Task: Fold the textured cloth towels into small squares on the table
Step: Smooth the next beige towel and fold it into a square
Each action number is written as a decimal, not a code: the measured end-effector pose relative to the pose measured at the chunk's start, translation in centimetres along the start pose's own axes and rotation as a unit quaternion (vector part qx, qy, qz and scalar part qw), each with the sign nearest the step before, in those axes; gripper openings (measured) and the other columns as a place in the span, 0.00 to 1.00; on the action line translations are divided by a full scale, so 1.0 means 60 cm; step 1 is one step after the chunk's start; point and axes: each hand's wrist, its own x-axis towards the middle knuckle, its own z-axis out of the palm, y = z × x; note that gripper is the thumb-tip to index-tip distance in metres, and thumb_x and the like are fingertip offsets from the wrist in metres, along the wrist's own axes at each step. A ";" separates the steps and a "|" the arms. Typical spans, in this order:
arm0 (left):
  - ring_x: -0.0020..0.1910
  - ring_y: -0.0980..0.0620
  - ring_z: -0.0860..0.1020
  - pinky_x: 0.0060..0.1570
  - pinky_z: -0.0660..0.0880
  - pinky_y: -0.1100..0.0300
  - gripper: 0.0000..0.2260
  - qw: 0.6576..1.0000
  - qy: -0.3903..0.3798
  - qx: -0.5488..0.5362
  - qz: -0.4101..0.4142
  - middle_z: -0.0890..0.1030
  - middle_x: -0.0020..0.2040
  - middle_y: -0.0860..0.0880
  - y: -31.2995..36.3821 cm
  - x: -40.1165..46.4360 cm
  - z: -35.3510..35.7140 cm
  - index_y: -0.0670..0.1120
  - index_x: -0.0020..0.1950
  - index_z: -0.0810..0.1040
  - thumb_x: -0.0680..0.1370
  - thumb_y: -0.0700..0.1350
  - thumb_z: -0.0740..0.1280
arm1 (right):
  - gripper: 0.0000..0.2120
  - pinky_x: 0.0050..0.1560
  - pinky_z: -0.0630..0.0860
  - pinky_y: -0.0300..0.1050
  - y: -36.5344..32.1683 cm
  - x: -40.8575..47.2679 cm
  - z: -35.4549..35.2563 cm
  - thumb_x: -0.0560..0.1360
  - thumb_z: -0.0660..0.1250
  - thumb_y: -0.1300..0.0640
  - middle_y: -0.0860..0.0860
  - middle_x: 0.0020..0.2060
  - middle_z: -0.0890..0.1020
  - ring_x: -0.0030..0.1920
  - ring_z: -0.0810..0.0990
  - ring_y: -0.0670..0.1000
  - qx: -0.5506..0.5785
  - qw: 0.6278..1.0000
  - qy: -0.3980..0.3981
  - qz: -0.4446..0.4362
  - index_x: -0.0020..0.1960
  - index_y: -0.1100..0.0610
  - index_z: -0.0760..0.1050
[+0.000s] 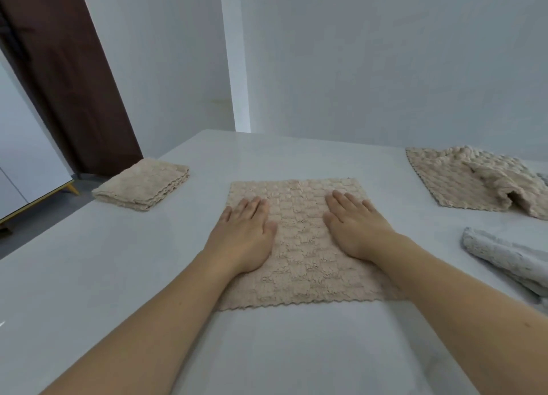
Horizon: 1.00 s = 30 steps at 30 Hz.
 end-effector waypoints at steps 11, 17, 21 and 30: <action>0.79 0.46 0.46 0.77 0.44 0.43 0.29 0.997 0.062 -0.032 -0.027 0.48 0.81 0.45 0.040 -0.021 -0.073 0.41 0.79 0.52 0.81 0.52 0.40 | 0.28 0.77 0.38 0.53 -0.058 -0.078 -0.034 0.83 0.38 0.47 0.50 0.78 0.40 0.78 0.38 0.51 0.000 0.996 0.090 -0.005 0.79 0.56 0.39; 0.79 0.53 0.41 0.77 0.39 0.49 0.28 1.000 0.027 -0.003 0.009 0.43 0.81 0.51 0.080 -0.108 0.028 0.46 0.81 0.43 0.83 0.55 0.42 | 0.27 0.76 0.39 0.51 -0.057 -0.110 0.023 0.83 0.41 0.48 0.48 0.79 0.44 0.78 0.41 0.49 0.019 0.999 0.032 0.009 0.80 0.55 0.43; 0.79 0.53 0.40 0.77 0.39 0.49 0.28 1.000 0.016 0.010 0.018 0.42 0.81 0.51 0.080 -0.099 0.019 0.47 0.81 0.43 0.83 0.56 0.42 | 0.27 0.76 0.38 0.51 -0.054 -0.101 0.022 0.83 0.40 0.47 0.47 0.79 0.43 0.78 0.40 0.48 0.023 0.999 0.022 -0.009 0.80 0.53 0.42; 0.79 0.51 0.43 0.77 0.41 0.49 0.27 0.998 -0.004 0.032 -0.055 0.44 0.81 0.50 -0.019 -0.126 -0.007 0.48 0.81 0.43 0.83 0.55 0.41 | 0.28 0.76 0.37 0.54 0.037 -0.158 0.006 0.82 0.38 0.45 0.48 0.79 0.42 0.78 0.41 0.52 0.004 0.996 0.002 0.090 0.79 0.53 0.40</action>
